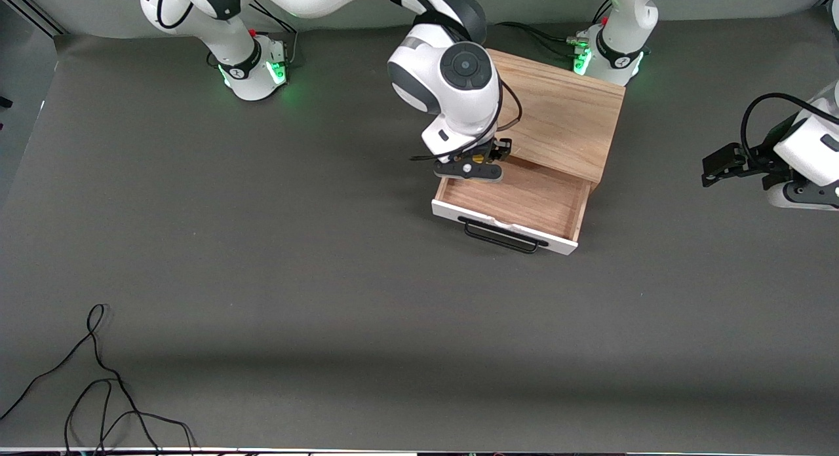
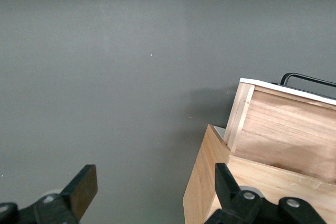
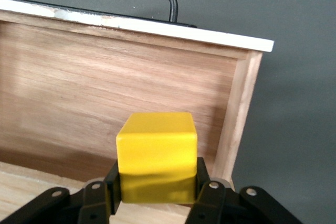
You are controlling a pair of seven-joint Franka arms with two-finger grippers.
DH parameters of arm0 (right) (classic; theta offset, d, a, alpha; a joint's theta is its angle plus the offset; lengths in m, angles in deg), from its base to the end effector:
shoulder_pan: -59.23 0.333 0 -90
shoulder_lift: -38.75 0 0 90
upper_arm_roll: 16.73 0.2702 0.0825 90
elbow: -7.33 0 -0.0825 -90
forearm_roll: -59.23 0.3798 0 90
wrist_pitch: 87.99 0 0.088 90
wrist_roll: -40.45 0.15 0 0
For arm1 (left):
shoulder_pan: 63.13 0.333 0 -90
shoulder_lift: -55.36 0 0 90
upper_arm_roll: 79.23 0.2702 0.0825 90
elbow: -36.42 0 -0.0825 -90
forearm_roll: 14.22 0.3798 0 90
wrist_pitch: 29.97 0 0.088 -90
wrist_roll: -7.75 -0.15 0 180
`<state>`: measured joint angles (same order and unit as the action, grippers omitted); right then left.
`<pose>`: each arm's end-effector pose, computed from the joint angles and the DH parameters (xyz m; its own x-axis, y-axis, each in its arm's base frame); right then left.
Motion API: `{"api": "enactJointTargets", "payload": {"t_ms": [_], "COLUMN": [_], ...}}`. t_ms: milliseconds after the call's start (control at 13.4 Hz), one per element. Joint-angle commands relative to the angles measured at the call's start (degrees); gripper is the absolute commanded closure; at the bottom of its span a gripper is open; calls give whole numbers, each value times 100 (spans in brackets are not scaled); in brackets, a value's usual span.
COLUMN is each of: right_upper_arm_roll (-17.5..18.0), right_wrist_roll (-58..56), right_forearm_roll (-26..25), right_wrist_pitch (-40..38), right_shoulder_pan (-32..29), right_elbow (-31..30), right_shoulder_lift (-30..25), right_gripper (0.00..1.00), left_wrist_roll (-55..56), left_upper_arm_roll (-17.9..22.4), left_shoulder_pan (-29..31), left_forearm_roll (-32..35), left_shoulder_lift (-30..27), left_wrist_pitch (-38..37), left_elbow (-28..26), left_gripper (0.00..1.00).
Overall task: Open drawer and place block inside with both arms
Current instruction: 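Carry the yellow cube with the right gripper over the open drawer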
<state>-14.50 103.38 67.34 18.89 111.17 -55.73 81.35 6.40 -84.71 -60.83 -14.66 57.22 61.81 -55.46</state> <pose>0.4153 0.5922 0.3067 0.9715 -0.1939 -0.1361 -0.2070 -0.9742 -0.0895 0.5575 -0.0315 0.5051 0.9963 -0.0788 -0.0338 -0.0784 -0.9969 0.0116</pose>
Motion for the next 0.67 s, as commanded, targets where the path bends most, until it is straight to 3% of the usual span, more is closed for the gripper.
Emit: {"api": "enactJointTargets", "payload": {"t_ms": [0, 149, 595], "right_upper_arm_roll": [-30, -74, -144], "right_wrist_roll": [333, 438, 1141], "right_forearm_roll": [-3, -3, 15], "right_wrist_pitch": [324, 404, 395], "right_shoulder_pan": [132, 106, 9], "right_elbow": [198, 189, 137], "right_shoulder_lift": [335, 424, 441], "right_gripper": [100, 100, 100], "left_wrist_roll": [-77, -85, -86], "left_upper_arm_roll": [257, 495, 496], "left_shoulder_pan": [-378, -642, -599], "left_forearm_roll": [26, 26, 26], "left_shoulder_lift": [-1, 17, -1], "left_wrist_pitch": [59, 68, 16], "left_elbow": [29, 47, 56], "left_gripper": [0, 0, 0]}}
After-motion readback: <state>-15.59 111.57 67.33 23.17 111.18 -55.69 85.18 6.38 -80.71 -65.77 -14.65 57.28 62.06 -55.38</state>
